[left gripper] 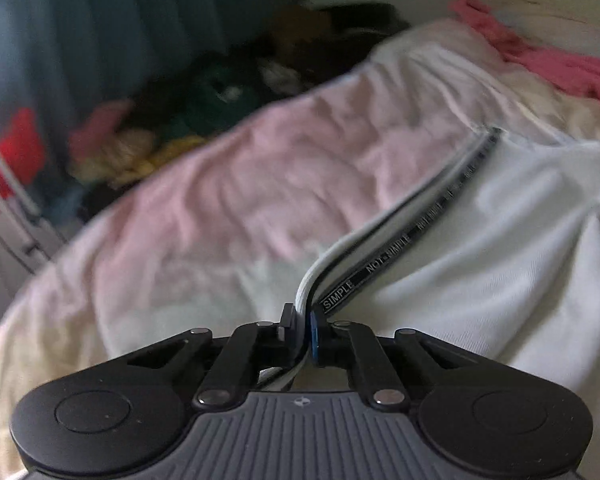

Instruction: Fold clothes

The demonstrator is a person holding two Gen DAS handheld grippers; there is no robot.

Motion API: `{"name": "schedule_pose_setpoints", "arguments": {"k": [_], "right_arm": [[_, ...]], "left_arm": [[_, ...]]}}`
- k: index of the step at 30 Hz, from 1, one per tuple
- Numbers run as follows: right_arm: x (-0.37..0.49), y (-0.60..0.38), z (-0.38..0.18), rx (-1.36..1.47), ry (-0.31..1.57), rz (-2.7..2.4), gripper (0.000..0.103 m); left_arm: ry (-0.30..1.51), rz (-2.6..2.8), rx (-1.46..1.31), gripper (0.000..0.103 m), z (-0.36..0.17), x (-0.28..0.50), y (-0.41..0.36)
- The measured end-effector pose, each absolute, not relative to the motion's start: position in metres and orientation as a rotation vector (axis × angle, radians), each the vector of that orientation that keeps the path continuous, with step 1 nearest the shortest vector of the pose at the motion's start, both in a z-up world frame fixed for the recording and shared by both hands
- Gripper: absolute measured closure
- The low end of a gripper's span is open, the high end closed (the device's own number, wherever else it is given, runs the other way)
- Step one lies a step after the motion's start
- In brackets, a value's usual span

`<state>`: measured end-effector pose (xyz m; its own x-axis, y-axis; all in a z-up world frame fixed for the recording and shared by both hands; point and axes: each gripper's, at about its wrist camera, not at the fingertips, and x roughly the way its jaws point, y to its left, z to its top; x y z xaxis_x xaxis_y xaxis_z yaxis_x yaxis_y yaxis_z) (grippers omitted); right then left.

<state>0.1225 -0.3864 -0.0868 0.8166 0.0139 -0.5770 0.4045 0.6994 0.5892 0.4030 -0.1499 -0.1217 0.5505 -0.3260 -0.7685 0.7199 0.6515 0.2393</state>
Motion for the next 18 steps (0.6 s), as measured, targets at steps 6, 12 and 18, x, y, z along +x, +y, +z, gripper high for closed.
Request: {"name": "schedule_pose_setpoints", "arguments": {"k": [6,12,18], "right_arm": [[0.117,-0.391,-0.084,0.775,0.563,-0.263,0.024],[0.109,-0.400,-0.085,0.832,0.557,-0.296,0.024],[0.100,-0.404,-0.087,0.860,0.509,-0.386,0.023]], "left_arm": [[0.679,-0.458,0.630,0.096,-0.121,0.404,-0.175],[0.639,-0.366,0.615,0.072,-0.118,0.409,-0.194],[0.615,-0.536,0.467,0.036,-0.097,0.416,-0.220]]}}
